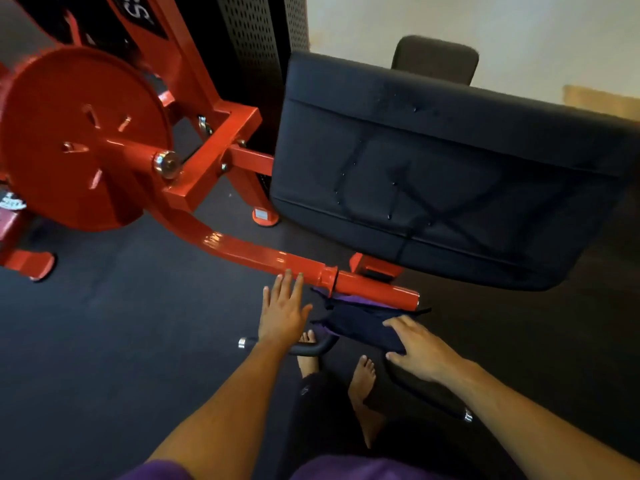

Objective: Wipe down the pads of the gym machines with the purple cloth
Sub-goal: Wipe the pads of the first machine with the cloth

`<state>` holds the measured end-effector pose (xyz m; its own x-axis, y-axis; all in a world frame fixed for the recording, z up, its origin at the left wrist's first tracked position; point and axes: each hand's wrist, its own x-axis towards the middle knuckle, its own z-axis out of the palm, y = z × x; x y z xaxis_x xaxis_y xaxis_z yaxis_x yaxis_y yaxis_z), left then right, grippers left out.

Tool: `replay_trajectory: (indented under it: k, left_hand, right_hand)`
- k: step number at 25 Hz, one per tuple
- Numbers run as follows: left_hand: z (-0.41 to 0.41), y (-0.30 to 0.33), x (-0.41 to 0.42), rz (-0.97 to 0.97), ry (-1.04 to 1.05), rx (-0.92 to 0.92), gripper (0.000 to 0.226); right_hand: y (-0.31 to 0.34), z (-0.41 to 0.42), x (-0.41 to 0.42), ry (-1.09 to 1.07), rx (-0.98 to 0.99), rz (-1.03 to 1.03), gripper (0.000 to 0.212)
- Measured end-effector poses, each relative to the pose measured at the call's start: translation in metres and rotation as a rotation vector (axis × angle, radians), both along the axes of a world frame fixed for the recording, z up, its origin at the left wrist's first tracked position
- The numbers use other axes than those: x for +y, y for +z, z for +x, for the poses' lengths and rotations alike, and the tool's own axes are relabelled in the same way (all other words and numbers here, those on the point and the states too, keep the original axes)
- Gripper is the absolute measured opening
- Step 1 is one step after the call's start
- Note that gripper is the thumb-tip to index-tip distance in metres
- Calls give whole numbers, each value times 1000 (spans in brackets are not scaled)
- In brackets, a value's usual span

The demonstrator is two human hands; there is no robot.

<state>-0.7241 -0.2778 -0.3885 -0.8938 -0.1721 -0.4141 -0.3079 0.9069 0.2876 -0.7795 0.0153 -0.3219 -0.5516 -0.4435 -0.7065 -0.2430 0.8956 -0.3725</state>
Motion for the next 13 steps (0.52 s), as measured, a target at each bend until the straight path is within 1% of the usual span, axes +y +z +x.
replay_trajectory:
  k: [4,5,7,9,11,13]
  left_hand:
    - [-59,-26,-35,-80,-137,0,78]
    - [-69,-32,-44,-110,-178,-27,77]
    - [-80,-47,-58,-105,-220,-78,69]
    - [-77,-60,-67,-85,-225,-33,65]
    - [-71,-70,-71,-81,-235,14,66]
    - [-69,-77,-73,-72,-250,25,66]
  right_hand:
    - [-28,-10,-41,-25,-39,7,69]
    - [-35,-10,-52,-19,-50,7,70]
    - [-53,-10,-70,0,-67,23,73]
    - [-67,-11,-83,23,-71,84,76]
    - [-78,-12,-95,69,0,172,73]
    - [-84,-12,-109,130,175,243,60]
